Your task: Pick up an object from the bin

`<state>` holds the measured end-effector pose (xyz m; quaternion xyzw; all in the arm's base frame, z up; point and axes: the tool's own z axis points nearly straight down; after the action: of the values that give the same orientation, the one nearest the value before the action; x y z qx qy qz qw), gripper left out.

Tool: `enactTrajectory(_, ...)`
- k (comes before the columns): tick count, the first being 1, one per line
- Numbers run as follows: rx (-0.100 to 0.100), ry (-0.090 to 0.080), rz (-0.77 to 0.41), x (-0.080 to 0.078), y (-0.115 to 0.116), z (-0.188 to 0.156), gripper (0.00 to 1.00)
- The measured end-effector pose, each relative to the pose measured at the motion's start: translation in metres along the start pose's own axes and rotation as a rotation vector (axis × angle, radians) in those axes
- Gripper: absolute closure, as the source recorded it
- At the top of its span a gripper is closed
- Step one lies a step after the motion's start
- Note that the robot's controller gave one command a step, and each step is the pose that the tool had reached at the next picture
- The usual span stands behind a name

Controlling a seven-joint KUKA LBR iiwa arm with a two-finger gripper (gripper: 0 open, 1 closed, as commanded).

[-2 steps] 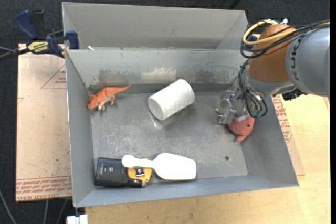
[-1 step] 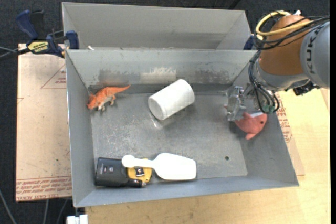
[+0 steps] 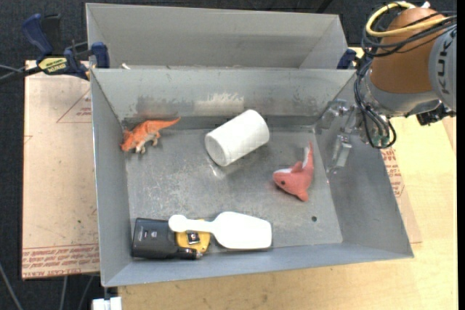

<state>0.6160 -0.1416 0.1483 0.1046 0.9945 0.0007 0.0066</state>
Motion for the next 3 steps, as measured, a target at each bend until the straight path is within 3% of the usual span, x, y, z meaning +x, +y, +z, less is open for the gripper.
enactTrajectory(1,0.0,0.0,0.023,0.0,-0.001,0.011,0.0)
enactTrajectory(2,0.0,-0.007,0.029,0.013,0.022,0.055,0.0)
enactTrajectory(3,-0.002,0.004,0.094,0.015,0.034,0.079,0.0)
